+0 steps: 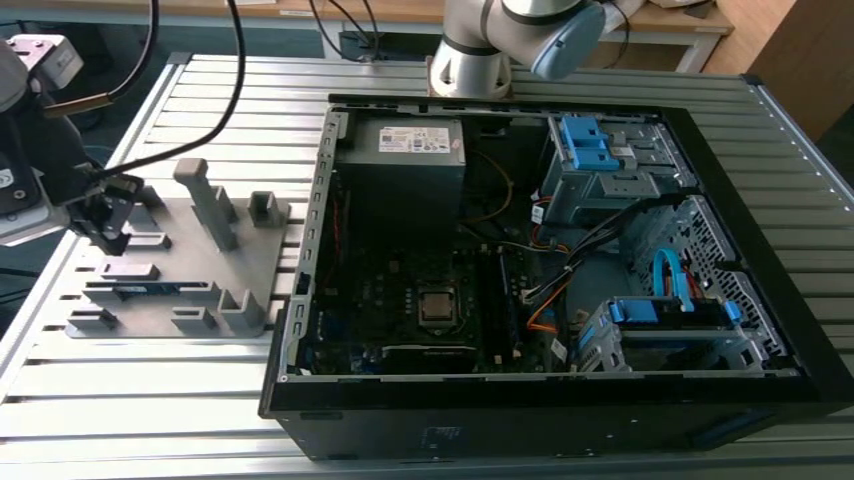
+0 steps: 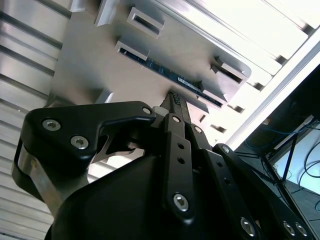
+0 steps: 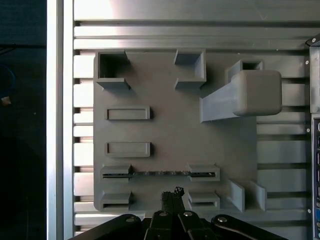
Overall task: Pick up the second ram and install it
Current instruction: 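Reach for the second ram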
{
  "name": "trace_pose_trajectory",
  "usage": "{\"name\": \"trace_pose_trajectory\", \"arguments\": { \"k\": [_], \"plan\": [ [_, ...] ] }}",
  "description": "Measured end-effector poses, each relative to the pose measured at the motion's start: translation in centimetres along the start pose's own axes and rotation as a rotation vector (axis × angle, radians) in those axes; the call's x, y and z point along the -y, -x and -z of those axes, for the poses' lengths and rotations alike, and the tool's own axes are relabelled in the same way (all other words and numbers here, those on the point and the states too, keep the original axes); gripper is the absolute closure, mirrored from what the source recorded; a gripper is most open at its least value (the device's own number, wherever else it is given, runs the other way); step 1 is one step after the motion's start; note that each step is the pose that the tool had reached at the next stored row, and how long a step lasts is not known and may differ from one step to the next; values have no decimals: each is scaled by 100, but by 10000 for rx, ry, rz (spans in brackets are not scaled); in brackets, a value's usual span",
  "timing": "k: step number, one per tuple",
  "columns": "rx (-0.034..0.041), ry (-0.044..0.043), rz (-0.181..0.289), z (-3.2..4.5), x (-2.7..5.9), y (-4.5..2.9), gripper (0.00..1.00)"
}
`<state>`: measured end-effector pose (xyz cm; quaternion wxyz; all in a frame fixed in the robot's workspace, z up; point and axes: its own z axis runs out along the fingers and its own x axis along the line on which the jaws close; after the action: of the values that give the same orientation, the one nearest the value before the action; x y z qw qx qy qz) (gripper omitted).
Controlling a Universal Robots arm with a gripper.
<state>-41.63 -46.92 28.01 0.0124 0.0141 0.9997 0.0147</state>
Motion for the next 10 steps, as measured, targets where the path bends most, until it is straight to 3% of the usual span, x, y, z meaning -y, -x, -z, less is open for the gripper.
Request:
{"name": "trace_pose_trajectory", "arguments": {
  "k": [10],
  "plan": [
    [-1,0,0,-45,1,5,90]
  ]
}}
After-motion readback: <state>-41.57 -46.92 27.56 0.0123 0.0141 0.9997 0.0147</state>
